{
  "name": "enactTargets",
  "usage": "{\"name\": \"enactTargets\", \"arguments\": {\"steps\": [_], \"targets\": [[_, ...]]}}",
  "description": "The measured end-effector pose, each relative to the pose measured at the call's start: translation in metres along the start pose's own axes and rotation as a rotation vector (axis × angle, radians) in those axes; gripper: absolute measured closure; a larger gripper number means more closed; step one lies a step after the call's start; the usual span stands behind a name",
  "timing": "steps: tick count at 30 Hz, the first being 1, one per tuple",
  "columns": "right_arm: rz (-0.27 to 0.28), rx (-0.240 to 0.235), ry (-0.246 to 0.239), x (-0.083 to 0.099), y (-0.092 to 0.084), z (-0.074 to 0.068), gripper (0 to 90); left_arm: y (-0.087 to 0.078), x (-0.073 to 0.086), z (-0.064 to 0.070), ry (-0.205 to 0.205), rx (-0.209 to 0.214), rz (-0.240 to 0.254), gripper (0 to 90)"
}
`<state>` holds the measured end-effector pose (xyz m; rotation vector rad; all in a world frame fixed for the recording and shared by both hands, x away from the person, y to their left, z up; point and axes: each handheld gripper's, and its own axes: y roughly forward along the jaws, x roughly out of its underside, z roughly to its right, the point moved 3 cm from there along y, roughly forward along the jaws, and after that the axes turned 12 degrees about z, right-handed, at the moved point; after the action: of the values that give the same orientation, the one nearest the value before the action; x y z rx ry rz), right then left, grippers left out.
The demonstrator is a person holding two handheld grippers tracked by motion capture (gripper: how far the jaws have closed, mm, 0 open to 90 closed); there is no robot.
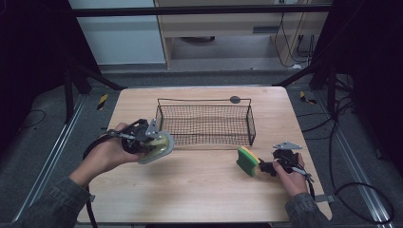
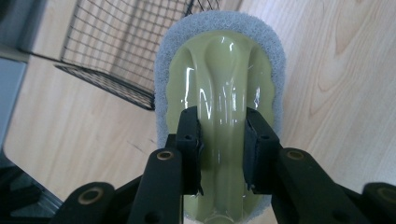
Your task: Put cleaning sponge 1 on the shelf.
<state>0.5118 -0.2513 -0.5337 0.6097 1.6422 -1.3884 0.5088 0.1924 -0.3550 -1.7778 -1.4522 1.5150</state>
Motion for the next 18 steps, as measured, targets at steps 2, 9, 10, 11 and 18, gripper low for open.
{"name": "enactTargets", "arguments": {"steps": [2, 9, 10, 11, 18], "targets": [[-0.001, 0.0, 0.002, 0.0, 0.0, 0.0, 0.7, -0.001, -0.005, -0.003, 0.017, -0.001, 0.008, 70.7], [0.0, 0.001, 0.001, -0.001, 0.001, 0.0, 0.7, 0.009, -0.015, -0.01, 0.125, -0.011, -0.015, 70.8], [0.0, 0.003, 0.003, -0.001, 0.001, -0.001, 0.7, 0.011, -0.016, -0.011, 0.135, -0.022, -0.024, 70.7], [0.0, 0.004, 0.003, -0.001, 0.001, -0.001, 0.7, 0.012, -0.016, -0.011, 0.141, -0.029, -0.027, 70.7], [0.001, 0.004, 0.005, -0.001, 0.001, -0.001, 0.7, 0.01, -0.019, -0.018, 0.147, -0.108, 0.006, 70.8]]}}
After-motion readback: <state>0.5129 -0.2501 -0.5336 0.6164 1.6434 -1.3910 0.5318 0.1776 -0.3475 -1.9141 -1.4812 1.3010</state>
